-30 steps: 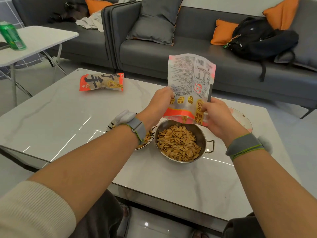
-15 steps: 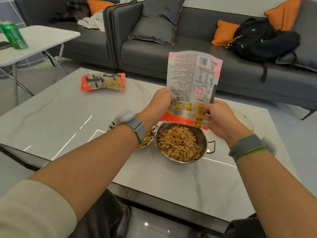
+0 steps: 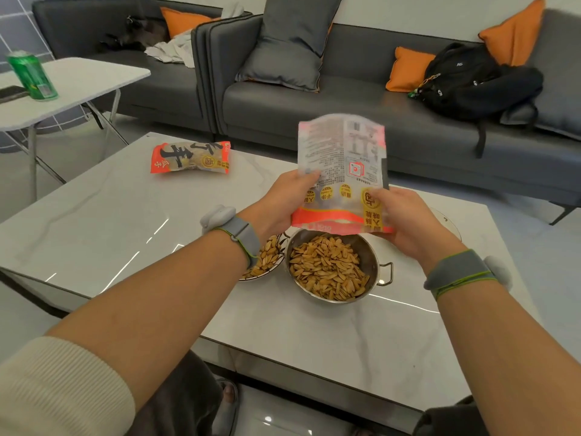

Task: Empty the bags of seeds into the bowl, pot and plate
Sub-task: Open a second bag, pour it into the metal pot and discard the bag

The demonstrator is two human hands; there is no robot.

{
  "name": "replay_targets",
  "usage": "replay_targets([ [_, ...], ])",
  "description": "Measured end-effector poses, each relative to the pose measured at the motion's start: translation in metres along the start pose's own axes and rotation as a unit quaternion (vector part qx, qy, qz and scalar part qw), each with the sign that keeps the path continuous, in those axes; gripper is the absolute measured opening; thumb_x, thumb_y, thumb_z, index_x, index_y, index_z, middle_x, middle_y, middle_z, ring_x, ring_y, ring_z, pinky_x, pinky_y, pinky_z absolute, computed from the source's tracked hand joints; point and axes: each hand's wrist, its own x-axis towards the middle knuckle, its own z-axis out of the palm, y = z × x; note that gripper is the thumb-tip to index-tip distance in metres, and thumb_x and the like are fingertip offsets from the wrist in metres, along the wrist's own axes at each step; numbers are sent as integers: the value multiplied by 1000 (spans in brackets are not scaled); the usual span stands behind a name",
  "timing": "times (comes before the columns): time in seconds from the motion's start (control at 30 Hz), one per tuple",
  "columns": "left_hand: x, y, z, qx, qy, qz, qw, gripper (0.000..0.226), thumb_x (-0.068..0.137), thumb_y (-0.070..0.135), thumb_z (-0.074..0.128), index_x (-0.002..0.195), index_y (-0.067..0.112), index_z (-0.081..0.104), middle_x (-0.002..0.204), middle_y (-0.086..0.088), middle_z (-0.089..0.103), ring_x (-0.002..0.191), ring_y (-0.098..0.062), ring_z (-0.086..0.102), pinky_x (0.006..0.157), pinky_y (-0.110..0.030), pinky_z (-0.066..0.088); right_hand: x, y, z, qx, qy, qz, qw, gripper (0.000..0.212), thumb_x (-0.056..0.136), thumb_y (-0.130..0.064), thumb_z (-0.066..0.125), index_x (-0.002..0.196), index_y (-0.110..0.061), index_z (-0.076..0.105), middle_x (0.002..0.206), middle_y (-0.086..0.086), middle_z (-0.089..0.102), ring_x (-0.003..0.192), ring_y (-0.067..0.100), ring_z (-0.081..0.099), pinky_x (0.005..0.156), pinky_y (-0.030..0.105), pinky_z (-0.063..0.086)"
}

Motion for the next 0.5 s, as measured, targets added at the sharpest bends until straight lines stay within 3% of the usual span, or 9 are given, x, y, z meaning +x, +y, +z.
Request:
replay_targets([
  [0.07, -3, 0, -4, -14, -12, -31, 999, 27, 111, 20, 58, 134, 8, 65, 122, -14, 79, 96, -28, 80, 69, -41, 67, -4, -1, -4, -7, -6, -4, 1000, 21, 107, -21, 62, 125, -11, 67, 108, 6, 82, 96, 22, 80, 81, 43, 66],
  [0.17, -8, 1, -8, -12, -6, -95, 995, 23, 109, 15, 61, 131, 7, 64, 120, -15, 79, 99, -31, 80, 70, -43, 69, -12, -2, -10, -28, -10, 12, 1000, 18, 105, -17, 65, 119, -7, 69, 102, 8, 82, 92, 22, 81, 74, 37, 67],
  [0.23, -16, 4, -4, -8, -7, -122, 993, 19, 109, 11, 59, 127, 8, 64, 117, -15, 79, 90, -30, 80, 67, -44, 68, -20, -5, -15, -34, -7, 26, 999, 15, 104, -15, 67, 115, -5, 70, 101, 8, 83, 93, 23, 81, 72, 36, 67],
  [0.4, -43, 12, 16, 22, -40, -133, 990, 20, 107, 6, 59, 127, 4, 63, 106, -15, 80, 81, -27, 81, 62, -42, 68, -48, -7, -40, -32, 15, 53, 998, 14, 104, -14, 67, 114, -4, 68, 102, 13, 81, 96, 28, 80, 78, 45, 67],
  [0.5, -63, 10, 33, 71, -65, -143, 985, 14, 107, 2, 60, 120, 3, 62, 81, -11, 81, 62, -23, 79, 46, -33, 60, -64, -8, -60, -21, 53, 45, 997, 16, 108, -17, 59, 111, -4, 68, 89, 10, 75, 74, 24, 74, 57, 35, 62],
])
